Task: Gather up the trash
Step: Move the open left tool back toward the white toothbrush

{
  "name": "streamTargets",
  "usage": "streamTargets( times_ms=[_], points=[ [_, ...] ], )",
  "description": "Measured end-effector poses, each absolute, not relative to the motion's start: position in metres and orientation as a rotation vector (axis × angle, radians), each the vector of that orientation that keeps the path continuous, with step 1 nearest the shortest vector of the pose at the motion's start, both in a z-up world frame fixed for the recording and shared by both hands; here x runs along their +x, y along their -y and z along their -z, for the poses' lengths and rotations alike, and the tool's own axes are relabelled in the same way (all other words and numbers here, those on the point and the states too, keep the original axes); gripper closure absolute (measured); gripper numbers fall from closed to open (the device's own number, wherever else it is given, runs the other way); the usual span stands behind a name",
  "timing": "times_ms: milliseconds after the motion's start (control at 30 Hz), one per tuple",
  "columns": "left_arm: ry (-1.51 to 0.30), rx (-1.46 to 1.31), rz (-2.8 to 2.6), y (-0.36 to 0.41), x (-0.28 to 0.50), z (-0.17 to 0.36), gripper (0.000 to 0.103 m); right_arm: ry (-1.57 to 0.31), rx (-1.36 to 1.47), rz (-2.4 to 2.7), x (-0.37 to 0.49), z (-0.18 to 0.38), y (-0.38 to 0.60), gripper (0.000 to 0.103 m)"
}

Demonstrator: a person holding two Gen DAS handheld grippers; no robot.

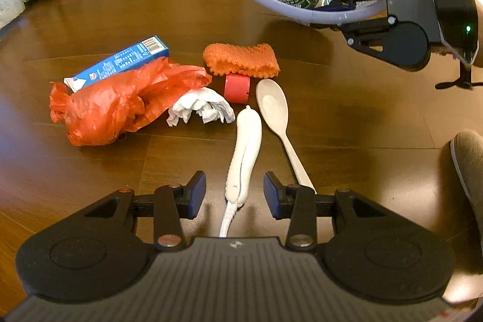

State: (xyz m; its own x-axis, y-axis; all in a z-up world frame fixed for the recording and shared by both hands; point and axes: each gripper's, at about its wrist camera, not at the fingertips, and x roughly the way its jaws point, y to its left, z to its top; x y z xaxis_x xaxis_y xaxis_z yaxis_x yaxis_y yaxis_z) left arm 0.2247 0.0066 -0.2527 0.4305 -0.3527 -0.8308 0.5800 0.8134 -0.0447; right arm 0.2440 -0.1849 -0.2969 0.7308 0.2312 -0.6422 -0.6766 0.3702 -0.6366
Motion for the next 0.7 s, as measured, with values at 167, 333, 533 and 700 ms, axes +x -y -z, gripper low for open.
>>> streamTargets(
  times_ms=[167, 333, 533, 700],
  points=[
    [-0.973, 0.264, 0.585, -0.008, 0.228, 0.258, 0.067, -0.495, -1.041, -0.616, 0.244, 0.297, 0.185, 0.099],
    [-0.979, 0.267, 0.584, -0.008, 0.23, 0.261, 0.067, -0.494, -1.041, -0.616, 0.244, 0.297, 0.185, 0.099],
    [-0.984, 0.273, 0.588, -0.008, 0.23, 0.265, 0.067, -0.494, -1.042, -0.616, 0.244, 0.297, 0.185, 0.099],
    [-0.99, 0.277, 0.595, -0.008, 0.231, 0.271, 0.067, -0.494, -1.041, -0.616, 0.244, 0.297, 0.185, 0.099]
  ],
)
